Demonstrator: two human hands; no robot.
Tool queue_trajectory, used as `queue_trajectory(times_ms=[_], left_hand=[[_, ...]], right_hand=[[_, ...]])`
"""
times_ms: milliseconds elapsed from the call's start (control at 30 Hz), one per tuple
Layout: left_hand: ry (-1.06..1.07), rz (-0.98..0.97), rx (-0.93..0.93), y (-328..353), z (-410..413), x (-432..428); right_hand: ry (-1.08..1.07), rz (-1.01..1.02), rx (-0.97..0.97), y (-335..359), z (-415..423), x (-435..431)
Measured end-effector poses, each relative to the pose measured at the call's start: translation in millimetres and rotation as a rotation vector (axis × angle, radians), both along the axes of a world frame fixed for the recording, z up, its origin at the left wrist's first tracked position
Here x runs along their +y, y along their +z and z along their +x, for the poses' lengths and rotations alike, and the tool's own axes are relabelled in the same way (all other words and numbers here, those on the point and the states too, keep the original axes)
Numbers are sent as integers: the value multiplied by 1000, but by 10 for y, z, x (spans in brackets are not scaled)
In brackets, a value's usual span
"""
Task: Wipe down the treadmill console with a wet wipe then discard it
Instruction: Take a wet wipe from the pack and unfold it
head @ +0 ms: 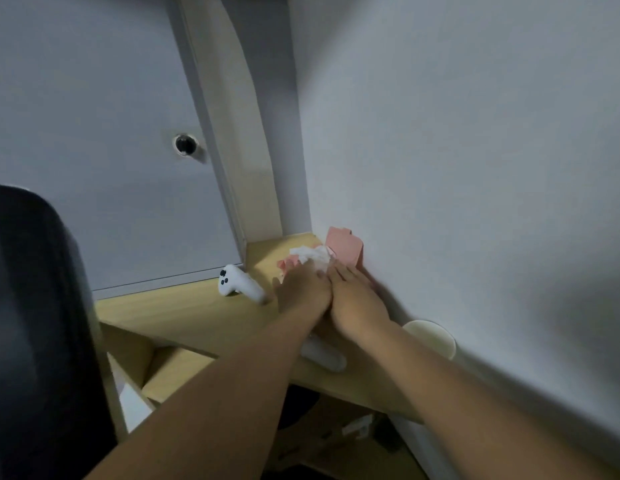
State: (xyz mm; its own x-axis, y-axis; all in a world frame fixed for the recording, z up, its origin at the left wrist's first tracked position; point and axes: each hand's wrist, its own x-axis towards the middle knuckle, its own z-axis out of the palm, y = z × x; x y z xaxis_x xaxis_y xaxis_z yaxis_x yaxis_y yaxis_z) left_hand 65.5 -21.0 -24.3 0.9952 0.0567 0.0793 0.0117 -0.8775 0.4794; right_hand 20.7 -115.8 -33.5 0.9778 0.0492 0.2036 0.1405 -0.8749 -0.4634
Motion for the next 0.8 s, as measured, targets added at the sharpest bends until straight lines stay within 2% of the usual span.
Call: queue_trajectory(times_ms=[67,133,200,267,433,633,733,800], left_hand=[[25,-90,-120,110,-9,-29],[34,-324,-226,253,-76,-95],[50,-472,-257,452,-185,-135],[63,-540,-263,690,-353,-124],[-21,-684,-247,1146,-699,11],[-91,-811,-332,1689,-1039,182],[-174,-842,-321,1958,-1128,228],[-246,-796,-288,2134,-1237,279]], right_hand=[[-5,26,14,38,-1,-16],[18,-8,-1,126,-76,-19],[18,12,4,277,-202,-49],[-9,-17,-21,525,-387,-76],[-69,20,-49,1024,-819,-171],[-174,-14,-40,1384,-1189,-337],[-154,125,-13,1475,-1277,-273],[-95,271,-38,1539,-1307,-197]])
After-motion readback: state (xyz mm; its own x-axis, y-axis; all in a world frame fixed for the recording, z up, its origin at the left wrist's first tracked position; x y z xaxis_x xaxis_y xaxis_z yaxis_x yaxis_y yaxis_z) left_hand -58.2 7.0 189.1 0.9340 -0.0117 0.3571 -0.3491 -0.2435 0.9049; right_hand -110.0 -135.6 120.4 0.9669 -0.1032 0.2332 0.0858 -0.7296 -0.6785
